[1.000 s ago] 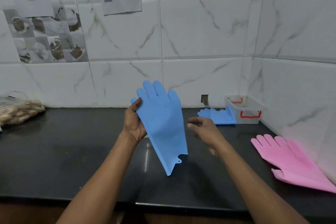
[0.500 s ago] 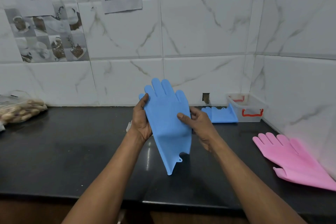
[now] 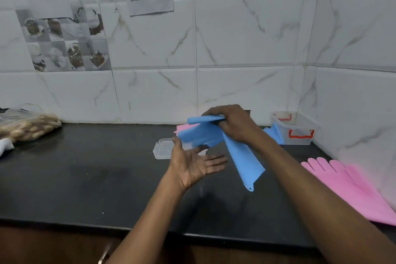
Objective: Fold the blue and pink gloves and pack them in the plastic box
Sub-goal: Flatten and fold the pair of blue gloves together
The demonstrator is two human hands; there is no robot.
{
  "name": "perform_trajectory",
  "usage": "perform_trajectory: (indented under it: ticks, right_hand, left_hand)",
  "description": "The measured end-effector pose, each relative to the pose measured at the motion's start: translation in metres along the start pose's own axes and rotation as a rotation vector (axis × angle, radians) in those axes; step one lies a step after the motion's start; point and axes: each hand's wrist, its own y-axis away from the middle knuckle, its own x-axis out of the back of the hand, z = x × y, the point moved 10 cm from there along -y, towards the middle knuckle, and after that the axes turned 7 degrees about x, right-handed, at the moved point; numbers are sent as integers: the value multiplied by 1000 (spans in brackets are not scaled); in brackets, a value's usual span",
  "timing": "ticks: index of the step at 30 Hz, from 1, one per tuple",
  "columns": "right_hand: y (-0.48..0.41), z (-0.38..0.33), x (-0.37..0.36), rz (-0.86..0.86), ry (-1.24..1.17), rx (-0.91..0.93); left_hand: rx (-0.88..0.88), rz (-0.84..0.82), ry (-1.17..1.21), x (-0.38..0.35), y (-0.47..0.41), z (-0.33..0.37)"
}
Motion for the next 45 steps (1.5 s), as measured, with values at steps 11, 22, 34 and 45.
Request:
perform_trajectory:
  ticks: [11,22,34,45]
  right_hand:
    - [138,100,-50,231,-404,-639]
    - [168,147,-75,84,-937,-819]
    - [204,200,-43,130,-581,-1070]
    - [208,179,-27,265,-260,-927]
  left_hand:
    - [-255,-152,387,12,12,11]
    - [-333,-174,323,12,10,18]
    - [-266,574,-459,108,37,48]
    - [-449,978,-1327,115,58,85]
